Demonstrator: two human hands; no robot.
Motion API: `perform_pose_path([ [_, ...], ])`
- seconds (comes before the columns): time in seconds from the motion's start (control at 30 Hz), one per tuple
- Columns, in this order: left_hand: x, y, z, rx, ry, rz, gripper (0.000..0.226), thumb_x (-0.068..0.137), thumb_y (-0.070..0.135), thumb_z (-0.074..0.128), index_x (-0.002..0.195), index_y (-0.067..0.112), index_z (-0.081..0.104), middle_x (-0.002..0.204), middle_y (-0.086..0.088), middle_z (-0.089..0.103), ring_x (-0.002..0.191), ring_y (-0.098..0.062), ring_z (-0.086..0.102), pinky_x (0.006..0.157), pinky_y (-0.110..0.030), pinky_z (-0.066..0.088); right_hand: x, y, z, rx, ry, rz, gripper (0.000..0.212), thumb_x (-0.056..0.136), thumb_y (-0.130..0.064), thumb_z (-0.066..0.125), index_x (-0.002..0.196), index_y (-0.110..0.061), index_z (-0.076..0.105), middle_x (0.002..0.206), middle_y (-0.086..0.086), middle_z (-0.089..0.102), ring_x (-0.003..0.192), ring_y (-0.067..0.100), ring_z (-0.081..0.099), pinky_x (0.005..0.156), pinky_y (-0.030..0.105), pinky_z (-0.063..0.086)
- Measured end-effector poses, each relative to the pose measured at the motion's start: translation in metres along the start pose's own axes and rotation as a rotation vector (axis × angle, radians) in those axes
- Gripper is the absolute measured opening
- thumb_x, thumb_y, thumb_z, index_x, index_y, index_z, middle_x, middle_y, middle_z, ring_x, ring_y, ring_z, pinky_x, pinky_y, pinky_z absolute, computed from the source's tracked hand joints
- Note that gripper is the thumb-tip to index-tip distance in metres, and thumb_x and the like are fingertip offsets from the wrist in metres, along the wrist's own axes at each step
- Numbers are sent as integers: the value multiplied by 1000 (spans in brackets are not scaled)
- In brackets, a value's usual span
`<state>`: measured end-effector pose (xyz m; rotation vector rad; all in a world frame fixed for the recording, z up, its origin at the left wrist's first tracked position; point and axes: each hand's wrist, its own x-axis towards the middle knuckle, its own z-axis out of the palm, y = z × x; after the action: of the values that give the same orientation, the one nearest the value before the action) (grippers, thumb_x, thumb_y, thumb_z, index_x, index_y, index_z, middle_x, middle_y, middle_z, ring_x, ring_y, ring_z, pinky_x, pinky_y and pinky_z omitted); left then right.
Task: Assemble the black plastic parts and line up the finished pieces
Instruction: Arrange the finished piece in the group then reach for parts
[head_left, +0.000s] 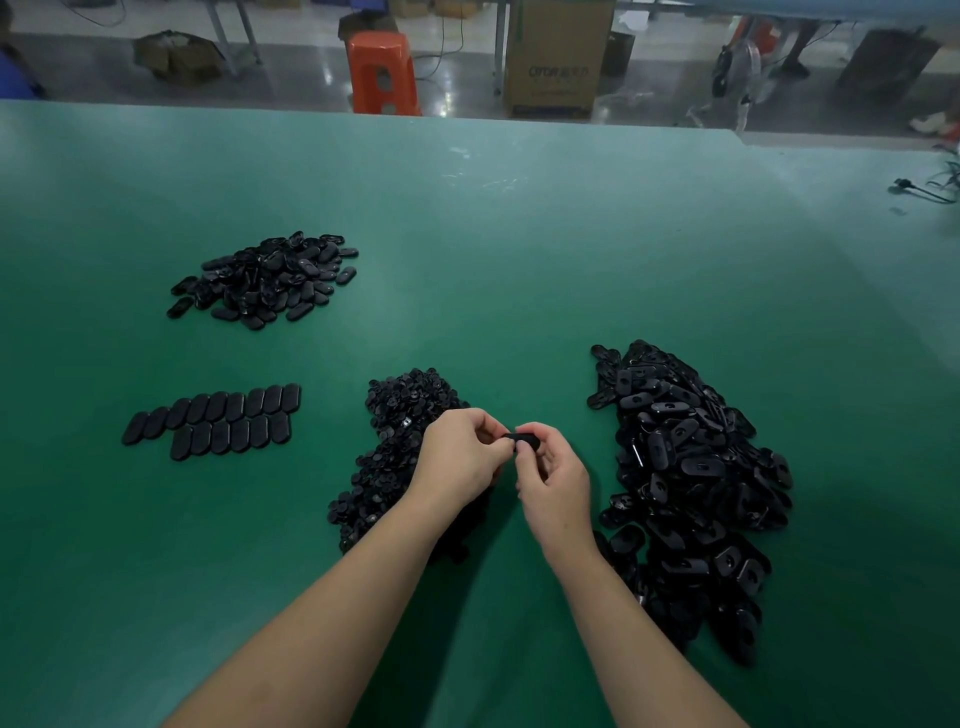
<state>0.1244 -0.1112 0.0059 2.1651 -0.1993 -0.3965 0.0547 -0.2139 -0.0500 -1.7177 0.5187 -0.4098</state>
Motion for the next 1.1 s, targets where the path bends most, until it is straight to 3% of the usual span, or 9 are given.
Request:
perform_pose_path([
  [0.2, -3, 3, 2, 11, 26, 13, 8, 82, 16, 73, 76, 18, 69, 68, 1, 71, 65, -19, 70, 70, -38, 60, 1, 1, -1, 1, -3, -4, 18, 99, -13, 60, 100, -30, 67, 75, -12, 68, 64, 4, 58, 63, 31, 49],
  [0.43, -4, 5, 3, 38, 37, 45, 5, 83, 19, 72, 79, 17, 69, 72, 2, 71, 68, -18, 70, 72, -38, 59, 1, 1, 0, 11, 16, -23, 23, 99, -14, 60, 99, -36, 67, 90, -16, 72, 84, 7, 67, 77, 30, 56],
  [0.57, -6, 5, 3, 32, 23, 72, 6, 87, 18, 71, 81, 17, 70, 74, 2, 72, 66, -17, 70, 71, -38, 60, 2, 1, -1, 13, 43, -21, 19, 99, -18, 61, 97, -36, 67, 87, -11, 71, 83, 13, 66, 78, 38, 56],
  [0.73, -6, 0, 3, 68, 10, 100, 6, 90, 16, 67, 87, 18, 71, 77, 4, 72, 66, -13, 69, 72, -33, 59, 1, 2, 0, -30, 27, -49, 23, 100, -16, 61, 95, -39, 62, 89, -18, 69, 82, 7, 65, 76, 32, 54],
  [0.9, -9, -5, 3, 219, 39, 261, 15, 89, 15, 65, 102, 16, 71, 91, 2, 73, 84, -14, 66, 81, -32, 54, 2, 2, 3, -49, 18, -46, 25, 100, -16, 59, 95, -40, 62, 92, -22, 69, 88, 3, 66, 78, 25, 53],
  [1.0, -10, -9, 5, 427, 61, 410, 18, 96, 24, 58, 111, 17, 66, 99, -1, 69, 91, -24, 64, 80, -38, 50, 2, 2, 3, -29, 24, -25, 25, 103, -18, 54, 99, -41, 63, 97, -19, 71, 95, 4, 67, 86, 31, 54],
  [1.1, -14, -17, -1, 524, 123, 490, 19, 99, 28, 55, 111, 16, 64, 97, -2, 67, 89, -26, 64, 75, -40, 50, 2, 3, 4, 10, 17, 6, 23, 106, -20, 49, 110, -40, 61, 88, -10, 67, 77, 11, 61, 76, 39, 51],
])
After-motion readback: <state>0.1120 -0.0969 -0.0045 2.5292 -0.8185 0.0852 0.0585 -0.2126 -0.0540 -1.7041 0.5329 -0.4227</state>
